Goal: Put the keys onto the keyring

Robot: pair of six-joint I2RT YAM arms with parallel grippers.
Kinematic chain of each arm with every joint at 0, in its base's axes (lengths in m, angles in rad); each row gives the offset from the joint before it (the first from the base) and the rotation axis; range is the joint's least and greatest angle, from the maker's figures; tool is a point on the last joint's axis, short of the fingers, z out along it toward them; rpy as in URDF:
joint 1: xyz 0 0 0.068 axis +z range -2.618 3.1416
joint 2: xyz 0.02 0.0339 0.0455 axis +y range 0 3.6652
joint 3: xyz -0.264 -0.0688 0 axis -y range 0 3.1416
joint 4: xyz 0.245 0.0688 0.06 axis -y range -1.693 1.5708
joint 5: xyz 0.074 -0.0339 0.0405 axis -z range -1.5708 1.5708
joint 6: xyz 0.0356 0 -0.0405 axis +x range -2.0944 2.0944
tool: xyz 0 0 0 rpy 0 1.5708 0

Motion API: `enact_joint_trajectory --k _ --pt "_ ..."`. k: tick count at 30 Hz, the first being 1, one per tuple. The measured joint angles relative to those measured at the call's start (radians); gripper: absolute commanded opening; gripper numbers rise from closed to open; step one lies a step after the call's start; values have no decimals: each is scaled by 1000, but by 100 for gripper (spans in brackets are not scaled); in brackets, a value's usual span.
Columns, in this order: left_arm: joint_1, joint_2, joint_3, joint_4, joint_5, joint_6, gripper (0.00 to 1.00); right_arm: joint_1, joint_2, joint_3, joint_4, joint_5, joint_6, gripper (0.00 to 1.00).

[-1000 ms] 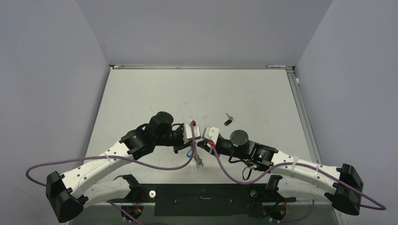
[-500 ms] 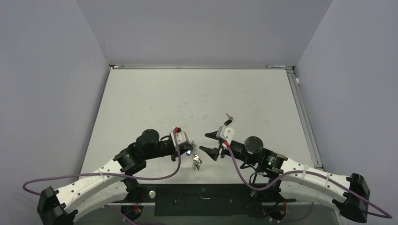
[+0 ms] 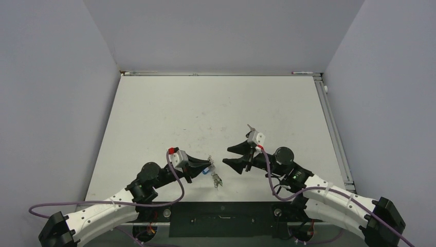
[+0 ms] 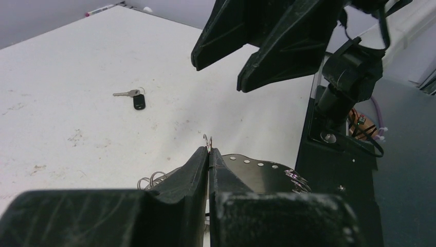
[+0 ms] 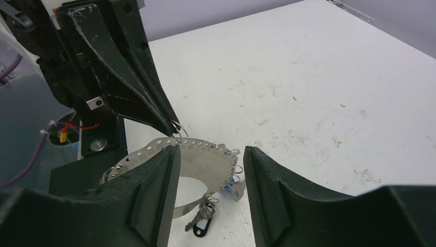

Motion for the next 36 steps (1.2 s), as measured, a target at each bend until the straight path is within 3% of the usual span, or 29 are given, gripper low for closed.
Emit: enact_joint_trajectory --k 6,15,26,36 --pt "-5 -5 -54 166 -13 -63 0 -142 53 -15 145 -225 133 55" --pt "-12 -5 -95 285 -18 -99 0 -158 214 -15 350 -431 275 54" --pt "-24 -9 -104 320 -19 -101 0 -158 365 -15 555 -500 367 43" --pt "-32 -7 -105 322 -20 -101 0 -149 432 -15 670 -516 415 40"
